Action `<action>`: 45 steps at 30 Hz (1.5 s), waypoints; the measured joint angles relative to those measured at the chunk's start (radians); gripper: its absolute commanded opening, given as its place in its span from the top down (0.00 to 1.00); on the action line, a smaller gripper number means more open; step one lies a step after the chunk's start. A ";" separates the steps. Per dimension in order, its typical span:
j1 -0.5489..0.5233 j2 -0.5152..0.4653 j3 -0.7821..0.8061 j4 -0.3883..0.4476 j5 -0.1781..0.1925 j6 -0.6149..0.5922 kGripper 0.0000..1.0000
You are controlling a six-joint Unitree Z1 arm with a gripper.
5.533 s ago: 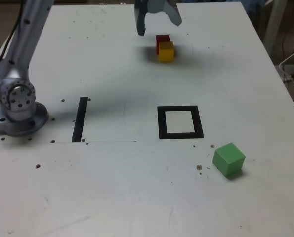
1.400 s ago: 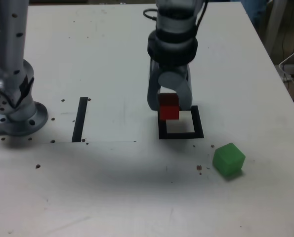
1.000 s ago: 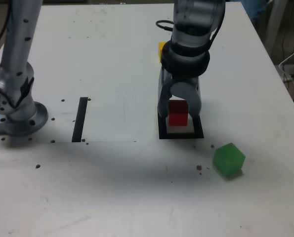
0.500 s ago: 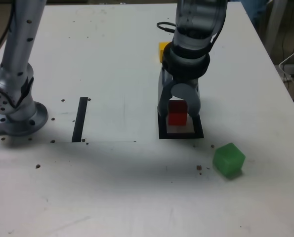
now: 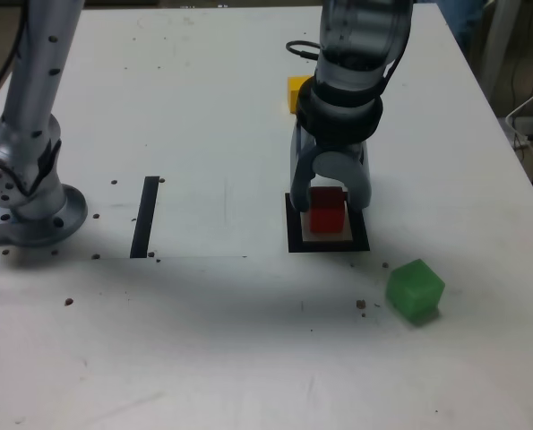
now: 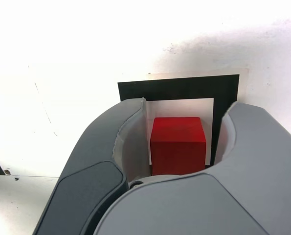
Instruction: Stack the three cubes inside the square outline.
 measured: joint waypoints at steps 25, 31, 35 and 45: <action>0.092 -0.123 -0.047 0.127 0.000 0.097 0.01; 0.258 -0.119 -0.059 0.117 -0.003 0.215 0.01; 0.385 -0.107 -0.104 0.111 0.021 0.285 0.01; 0.618 -0.025 -0.209 0.118 0.060 0.408 0.05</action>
